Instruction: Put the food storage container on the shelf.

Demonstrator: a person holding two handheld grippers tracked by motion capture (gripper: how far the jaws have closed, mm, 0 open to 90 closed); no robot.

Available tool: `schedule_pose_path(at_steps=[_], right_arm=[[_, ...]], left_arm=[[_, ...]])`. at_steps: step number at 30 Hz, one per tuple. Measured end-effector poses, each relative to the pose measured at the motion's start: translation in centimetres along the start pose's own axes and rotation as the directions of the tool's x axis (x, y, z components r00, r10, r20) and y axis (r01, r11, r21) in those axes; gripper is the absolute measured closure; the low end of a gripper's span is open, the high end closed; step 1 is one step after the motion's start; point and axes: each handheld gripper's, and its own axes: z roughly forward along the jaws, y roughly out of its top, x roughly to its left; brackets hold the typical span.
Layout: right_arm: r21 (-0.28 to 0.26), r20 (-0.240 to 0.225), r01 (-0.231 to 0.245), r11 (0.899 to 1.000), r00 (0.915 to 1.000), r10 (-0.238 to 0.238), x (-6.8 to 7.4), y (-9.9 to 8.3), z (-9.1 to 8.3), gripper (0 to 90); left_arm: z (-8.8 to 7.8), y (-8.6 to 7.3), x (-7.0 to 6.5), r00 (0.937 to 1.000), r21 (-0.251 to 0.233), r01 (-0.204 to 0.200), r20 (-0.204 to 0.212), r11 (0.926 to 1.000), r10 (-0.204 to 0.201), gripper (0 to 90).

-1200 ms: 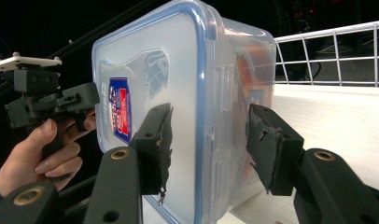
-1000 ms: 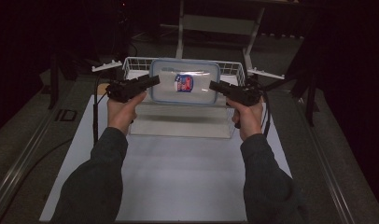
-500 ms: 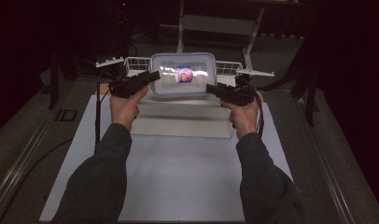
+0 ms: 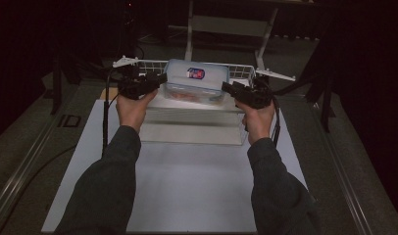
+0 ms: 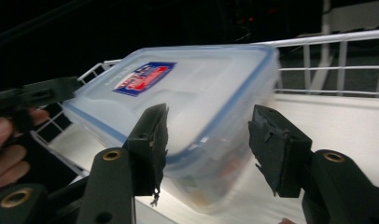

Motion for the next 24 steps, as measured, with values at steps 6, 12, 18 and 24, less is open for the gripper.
schedule_pose_path(at_steps=[6,12,18,24], right_arm=[[0.016,0.012,0.110,0.994,0.9938,-0.111,0.5,0.2,-1.4,47.8],[0.070,0.014,0.252,0.965,0.9671,-0.254,1.9,0.2,-3.3,46.5],[0.094,-0.004,0.340,0.936,0.9402,-0.341,2.9,-1.0,-5.9,45.7],[0.114,-0.017,0.404,0.908,0.9142,-0.405,3.5,-3.1,-8.0,42.6]], left_arm=[[-1.7,0.1,0.0,0.9995,-0.010,-0.018,0.026,0.9998,0.018,54.7],[-4.0,-0.3,-0.3,0.9945,0.006,-0.086,0.061,0.9963,0.085,53.4],[-7.2,-1.3,-0.9,0.9850,0.017,-0.153,0.084,0.9881,0.151,50.9],[-10.5,-3.2,-1.2,0.9751,0.009,-0.209,0.079,0.9780,0.207,48.2]])
